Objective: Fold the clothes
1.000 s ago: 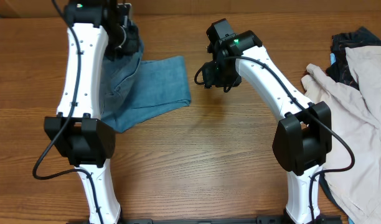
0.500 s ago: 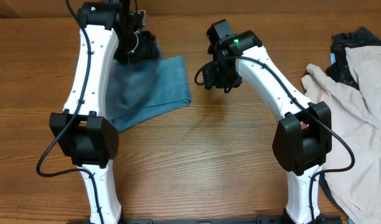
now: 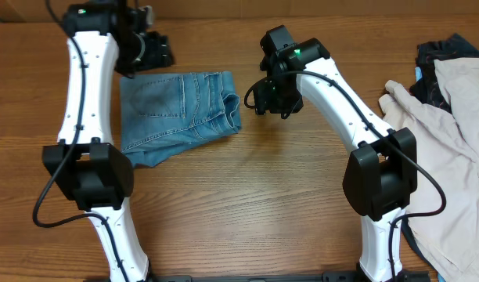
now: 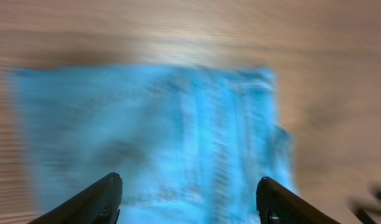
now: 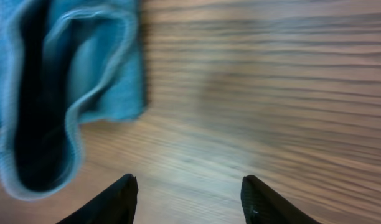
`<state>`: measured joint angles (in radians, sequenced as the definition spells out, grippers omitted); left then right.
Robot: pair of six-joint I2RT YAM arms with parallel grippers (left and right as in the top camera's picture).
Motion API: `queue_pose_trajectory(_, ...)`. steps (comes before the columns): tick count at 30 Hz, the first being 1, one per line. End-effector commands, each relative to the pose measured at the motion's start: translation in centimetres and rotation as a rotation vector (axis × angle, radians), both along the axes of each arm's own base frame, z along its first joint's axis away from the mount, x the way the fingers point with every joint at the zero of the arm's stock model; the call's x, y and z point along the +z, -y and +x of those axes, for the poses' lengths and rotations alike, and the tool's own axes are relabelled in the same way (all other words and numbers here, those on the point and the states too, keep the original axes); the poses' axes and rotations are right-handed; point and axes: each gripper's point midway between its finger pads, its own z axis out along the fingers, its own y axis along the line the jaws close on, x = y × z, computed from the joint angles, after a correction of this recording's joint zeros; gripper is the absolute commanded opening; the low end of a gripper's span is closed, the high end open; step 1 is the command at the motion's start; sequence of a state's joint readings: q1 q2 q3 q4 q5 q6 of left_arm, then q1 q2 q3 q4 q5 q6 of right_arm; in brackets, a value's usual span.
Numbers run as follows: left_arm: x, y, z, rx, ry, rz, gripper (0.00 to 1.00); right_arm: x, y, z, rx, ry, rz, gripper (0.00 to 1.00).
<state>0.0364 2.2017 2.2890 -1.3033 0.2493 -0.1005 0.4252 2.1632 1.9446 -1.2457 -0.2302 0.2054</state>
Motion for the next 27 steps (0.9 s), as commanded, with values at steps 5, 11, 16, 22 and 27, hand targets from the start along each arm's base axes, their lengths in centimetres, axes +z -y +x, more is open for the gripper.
queue_pose_trajectory(5, 1.0, -4.1, 3.3, 0.025, 0.157, 0.195, 0.65, 6.3, -8.2, -4.0, 0.307, -0.046, 0.518, 0.55)
queue_pose_trajectory(11, -0.8, -4.2, 4.1, 0.020, 0.172, 0.199, 0.64, 8.5, -12.2, -5.9, 0.459, -0.009, 0.678, 0.53)
queue_pose_trajectory(16, -3.4, -4.2, 3.9, -0.011, 0.144, 0.209, 0.65, 8.2, -15.1, -6.3, 0.502, 0.049, 0.664, 0.53)
queue_pose_trajectory(22, -6.2, -4.2, 3.7, -0.069, 0.136, 0.233, 0.74, 5.0, -16.4, -3.3, 0.414, 0.137, 0.557, 0.53)
queue_pose_trajectory(27, -9.3, -4.3, 2.6, -0.070, 0.087, 0.235, 0.75, -0.4, -15.5, -1.3, 0.318, 0.120, 0.412, 0.53)
